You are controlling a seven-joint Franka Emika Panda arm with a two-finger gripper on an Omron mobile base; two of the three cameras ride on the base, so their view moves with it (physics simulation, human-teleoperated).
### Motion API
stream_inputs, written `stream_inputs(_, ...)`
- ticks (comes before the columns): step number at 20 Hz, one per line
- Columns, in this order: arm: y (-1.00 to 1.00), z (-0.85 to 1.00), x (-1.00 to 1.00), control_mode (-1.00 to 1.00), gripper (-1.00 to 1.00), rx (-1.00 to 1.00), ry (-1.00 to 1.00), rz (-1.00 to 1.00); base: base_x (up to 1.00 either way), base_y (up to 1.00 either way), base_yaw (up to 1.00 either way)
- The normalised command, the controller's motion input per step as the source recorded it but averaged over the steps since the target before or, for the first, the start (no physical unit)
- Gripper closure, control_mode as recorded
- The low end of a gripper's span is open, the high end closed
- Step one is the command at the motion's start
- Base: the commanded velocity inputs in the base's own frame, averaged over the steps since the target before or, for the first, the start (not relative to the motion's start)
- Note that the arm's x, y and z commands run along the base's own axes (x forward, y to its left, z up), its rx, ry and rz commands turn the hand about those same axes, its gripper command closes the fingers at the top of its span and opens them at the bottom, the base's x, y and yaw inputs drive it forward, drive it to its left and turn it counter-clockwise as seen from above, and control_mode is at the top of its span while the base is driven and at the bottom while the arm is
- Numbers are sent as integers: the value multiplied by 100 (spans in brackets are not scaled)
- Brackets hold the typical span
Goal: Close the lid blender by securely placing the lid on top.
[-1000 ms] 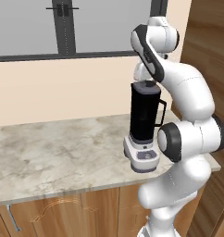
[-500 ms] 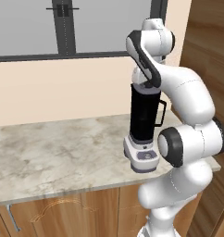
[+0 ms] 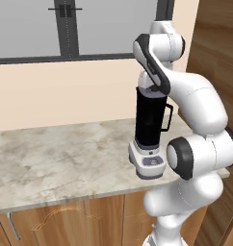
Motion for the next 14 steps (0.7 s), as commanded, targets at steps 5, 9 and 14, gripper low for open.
stream_inputs(5,0,25,-29,-100,-100,0,-10,0,0,0,0)
stream_inputs(9,1,35,-44,-100,-100,0,-20,0,0,0,0)
stream_inputs(14,6,10,-68,-100,-100,0,-23,0,0,0,0)
